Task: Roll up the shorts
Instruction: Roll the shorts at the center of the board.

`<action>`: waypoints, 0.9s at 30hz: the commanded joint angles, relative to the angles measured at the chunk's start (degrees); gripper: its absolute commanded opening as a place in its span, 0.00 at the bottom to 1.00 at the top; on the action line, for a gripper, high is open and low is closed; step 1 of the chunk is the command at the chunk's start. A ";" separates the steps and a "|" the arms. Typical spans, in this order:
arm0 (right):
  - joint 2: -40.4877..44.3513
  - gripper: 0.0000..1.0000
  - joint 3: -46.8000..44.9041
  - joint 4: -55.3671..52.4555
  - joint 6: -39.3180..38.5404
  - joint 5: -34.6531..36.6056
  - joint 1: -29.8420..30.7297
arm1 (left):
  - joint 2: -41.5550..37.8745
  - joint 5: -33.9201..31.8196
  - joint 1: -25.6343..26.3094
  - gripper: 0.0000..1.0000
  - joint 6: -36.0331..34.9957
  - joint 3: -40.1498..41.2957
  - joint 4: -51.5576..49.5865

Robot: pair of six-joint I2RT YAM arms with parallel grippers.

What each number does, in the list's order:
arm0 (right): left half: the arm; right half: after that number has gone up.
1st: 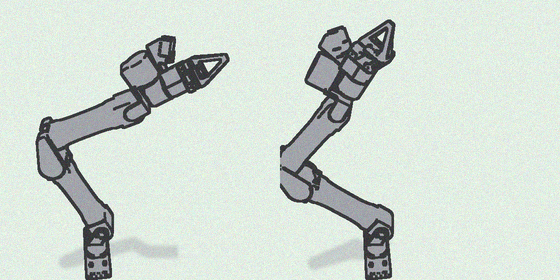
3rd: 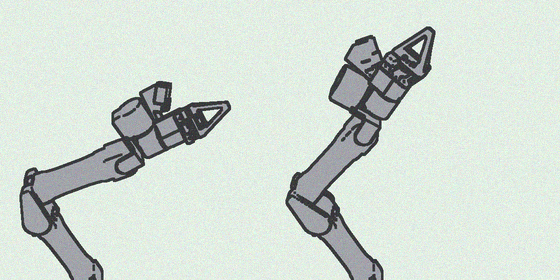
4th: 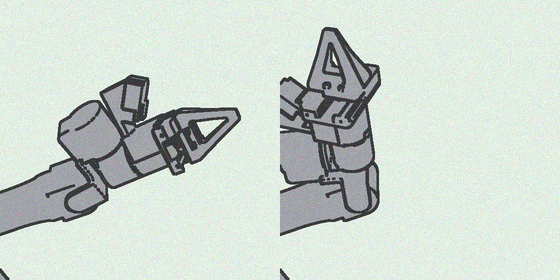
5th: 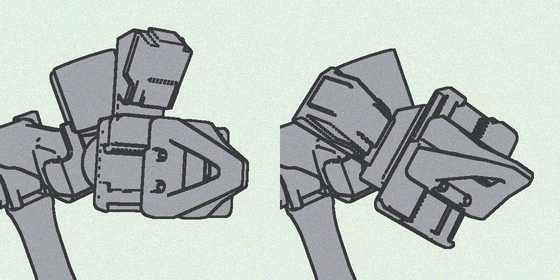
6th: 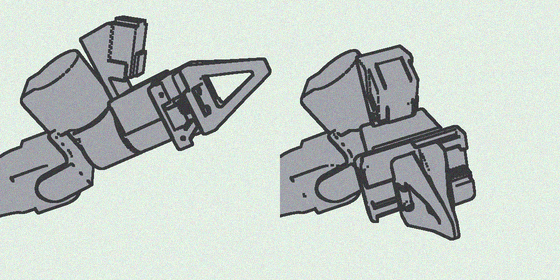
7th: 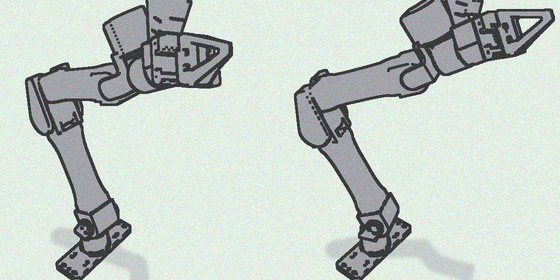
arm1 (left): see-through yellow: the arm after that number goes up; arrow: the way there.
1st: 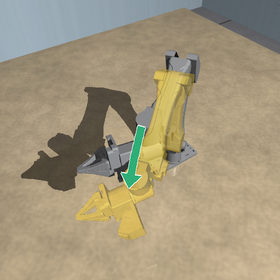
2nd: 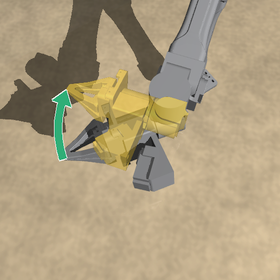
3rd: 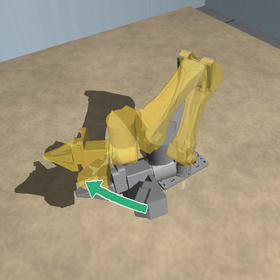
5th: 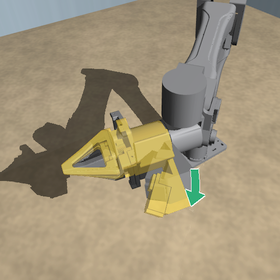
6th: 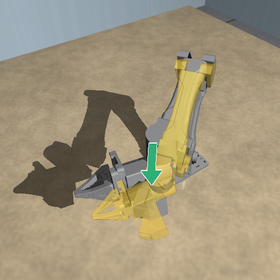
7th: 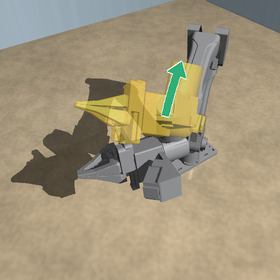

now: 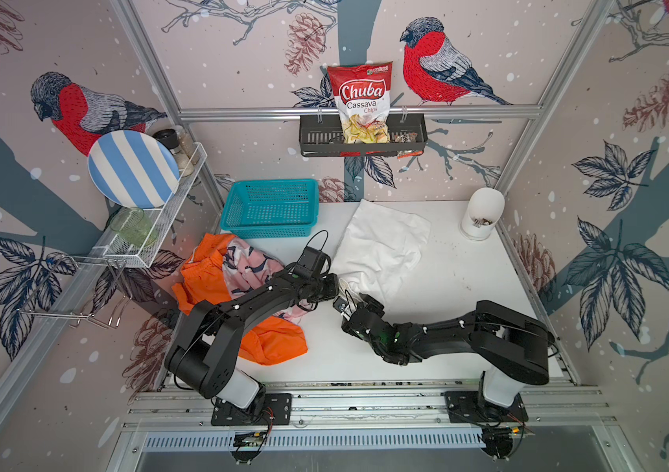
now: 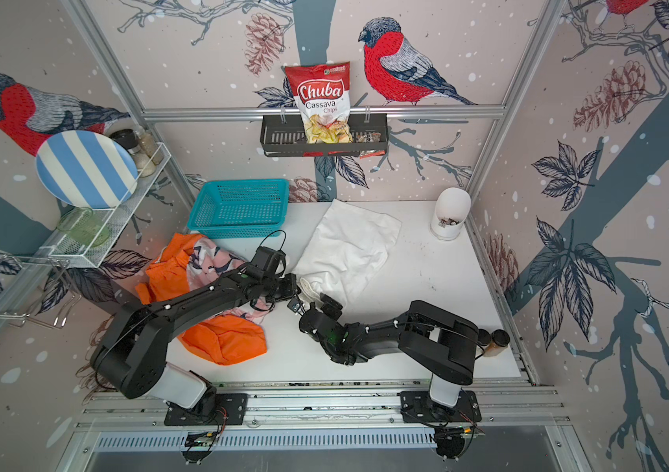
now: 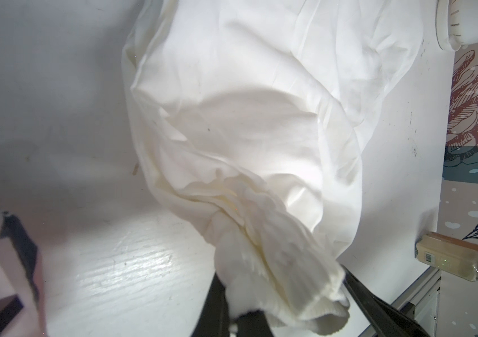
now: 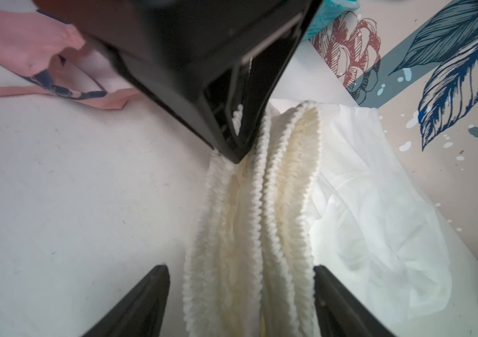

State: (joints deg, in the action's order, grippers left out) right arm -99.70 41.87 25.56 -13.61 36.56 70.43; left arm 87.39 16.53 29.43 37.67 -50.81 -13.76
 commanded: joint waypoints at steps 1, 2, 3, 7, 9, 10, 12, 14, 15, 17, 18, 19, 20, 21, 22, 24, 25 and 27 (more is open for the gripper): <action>0.02 0.66 -0.56 4.33 -3.53 3.62 0.07 | -0.65 1.74 -0.47 0.08 0.09 0.09 0.90; 0.23 0.59 -0.72 4.39 -3.70 3.77 0.10 | -0.82 2.08 -0.62 0.08 0.13 0.31 1.00; 0.51 0.53 -0.94 4.41 -3.87 3.66 0.07 | -0.82 2.31 -0.60 0.08 0.26 0.46 1.20; 1.68 0.28 -1.17 3.54 -3.54 1.49 0.05 | -1.15 3.06 -0.78 0.09 0.73 1.14 1.86; 1.88 0.19 -1.09 2.56 -2.80 0.18 0.00 | -1.26 3.49 -0.78 0.09 0.87 1.43 2.20; 2.04 0.14 -1.00 2.12 -2.19 -0.59 -0.12 | -1.42 3.54 -0.86 0.09 0.86 1.48 2.17; 2.27 0.07 -0.75 0.90 -0.69 -2.35 -0.66 | -1.77 3.43 -0.88 0.10 0.99 1.50 2.33; 2.86 0.00 -0.33 -0.78 1.95 -6.12 -2.33 | -2.43 2.93 -0.99 0.15 1.01 1.59 2.03; 3.28 0.00 -0.05 -1.83 3.37 -8.45 -3.33 | -2.85 2.40 -1.00 0.18 1.14 1.59 1.73; 4.65 0.00 0.62 -4.29 7.01 -15.81 -6.22 | -4.66 0.31 -1.08 0.23 1.06 1.59 0.77; 5.32 0.00 0.95 -5.30 8.49 -19.71 -7.55 | -5.77 -0.88 -1.07 0.25 0.88 1.67 0.31; 5.79 0.00 1.39 -6.49 10.36 -25.17 -9.46 | -7.27 -2.38 -1.04 0.28 0.76 1.89 -0.13; 5.61 0.00 2.13 -7.89 12.41 -30.76 -11.71 | -8.74 -4.08 -1.09 0.34 0.88 2.19 -0.77; 5.20 0.00 3.04 -8.98 14.03 -35.81 -13.90 | -9.70 -5.57 -1.18 0.38 0.83 2.28 -1.67; 4.10 0.00 3.87 -9.61 15.61 -41.12 -16.30 | -10.56 -7.04 -1.13 0.41 0.75 2.29 -2.55; 1.56 0.00 6.16 -11.25 18.71 -49.39 -20.32 | -11.23 -8.09 -1.20 0.44 0.58 2.60 -3.51; -0.38 0.00 7.54 -11.99 20.23 -52.89 -22.28 | -11.28 -7.89 -1.13 0.45 0.63 2.85 -3.42; -4.23 0.00 10.67 -13.90 22.88 -59.39 -25.91 | -10.89 -7.42 -1.13 0.48 0.76 3.26 -3.10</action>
State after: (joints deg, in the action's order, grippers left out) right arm -100.97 49.98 16.10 2.55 -6.81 47.22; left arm 76.49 11.29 28.34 38.94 -47.99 -15.55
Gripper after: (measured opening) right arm 0.076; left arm 0.471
